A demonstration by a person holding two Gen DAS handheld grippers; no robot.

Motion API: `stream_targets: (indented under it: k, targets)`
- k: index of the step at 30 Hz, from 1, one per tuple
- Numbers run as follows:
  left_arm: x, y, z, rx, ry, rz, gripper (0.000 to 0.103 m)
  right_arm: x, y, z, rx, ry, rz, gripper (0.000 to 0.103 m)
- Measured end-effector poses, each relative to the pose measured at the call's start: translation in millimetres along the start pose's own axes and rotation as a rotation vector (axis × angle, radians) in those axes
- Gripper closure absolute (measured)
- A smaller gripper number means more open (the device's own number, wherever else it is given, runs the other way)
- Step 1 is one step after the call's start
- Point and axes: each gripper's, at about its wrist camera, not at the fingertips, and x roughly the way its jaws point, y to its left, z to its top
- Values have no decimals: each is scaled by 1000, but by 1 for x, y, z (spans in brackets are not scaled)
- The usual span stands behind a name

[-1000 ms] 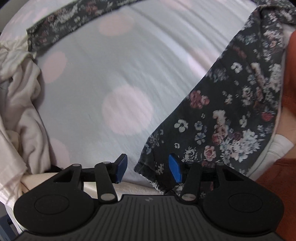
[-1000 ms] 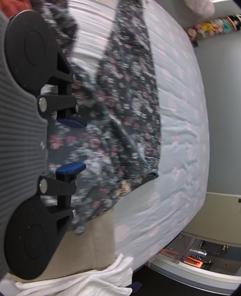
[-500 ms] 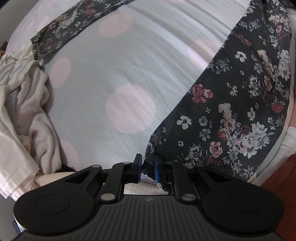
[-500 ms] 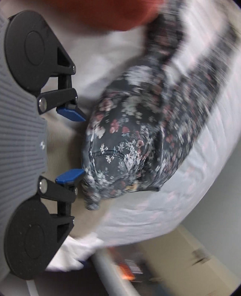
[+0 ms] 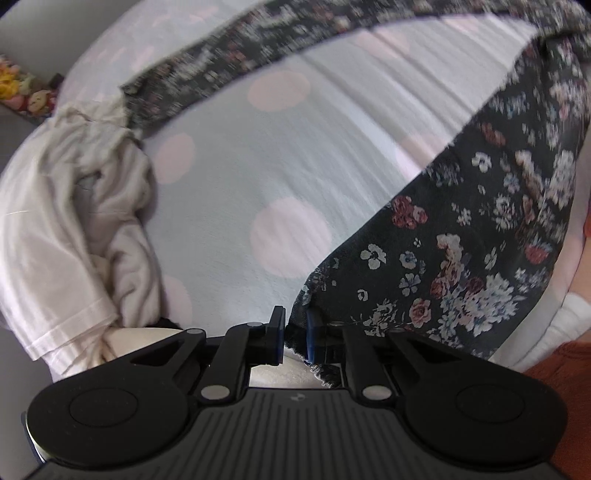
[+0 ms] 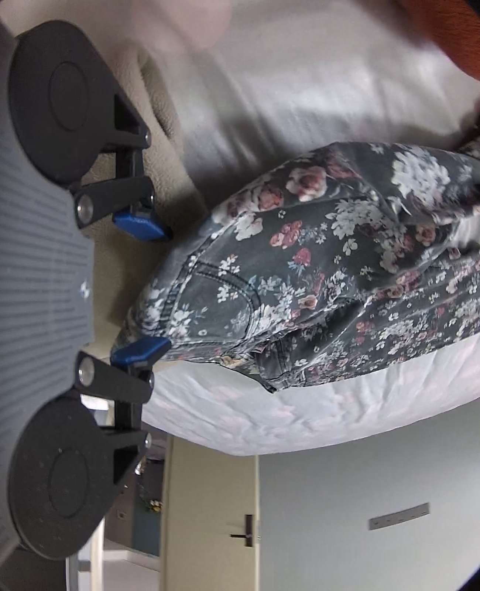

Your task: Fold clothes

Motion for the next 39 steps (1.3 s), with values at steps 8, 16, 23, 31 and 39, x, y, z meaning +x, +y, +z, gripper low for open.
stream_targets:
  k: [8,16,23,31,39]
  targets:
    - [-56,45,2,-170,-166,124,94,-14,-35,4,241,7,-155,91]
    - [-116,100,-9,-384,-388,265,95,-41,-95,-9,617,20,-306,103]
    - [-117,88,-15,-351,-403,237,95,-52,-92,-29,640,-25,-195,103]
    - [-100,84,-16,-360,-359,238,95,-50,0,0,225,-103,-53,57]
    - [-97,84,-11,-364,-333,244,95,-22,84,25,-248,-138,-73,54]
